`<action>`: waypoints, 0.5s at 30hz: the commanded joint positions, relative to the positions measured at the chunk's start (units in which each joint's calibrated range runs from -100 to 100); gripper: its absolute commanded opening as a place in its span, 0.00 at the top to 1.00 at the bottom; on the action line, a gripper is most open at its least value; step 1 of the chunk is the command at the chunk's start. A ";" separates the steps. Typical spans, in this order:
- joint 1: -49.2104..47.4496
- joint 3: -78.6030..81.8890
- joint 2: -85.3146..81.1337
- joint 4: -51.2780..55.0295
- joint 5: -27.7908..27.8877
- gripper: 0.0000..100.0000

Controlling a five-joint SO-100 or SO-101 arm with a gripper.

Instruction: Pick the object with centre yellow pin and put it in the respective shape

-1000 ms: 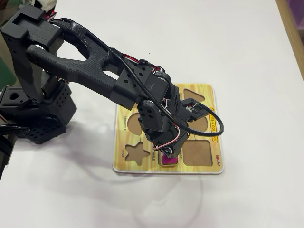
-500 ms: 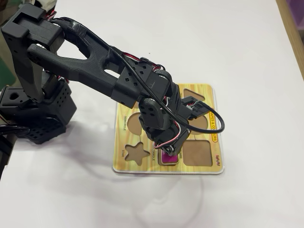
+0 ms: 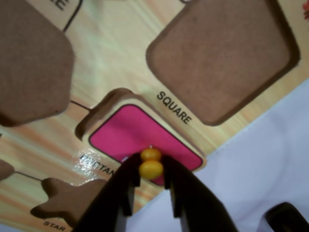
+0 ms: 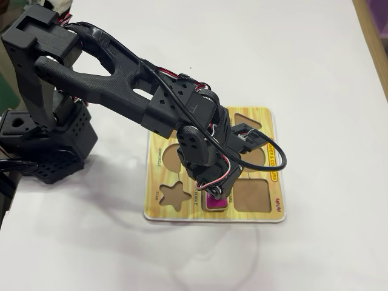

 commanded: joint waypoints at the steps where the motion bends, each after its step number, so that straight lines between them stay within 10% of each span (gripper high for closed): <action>1: -1.71 -0.36 -0.51 -0.50 -0.29 0.99; 15: -1.71 -0.36 -0.42 -0.50 -0.50 0.99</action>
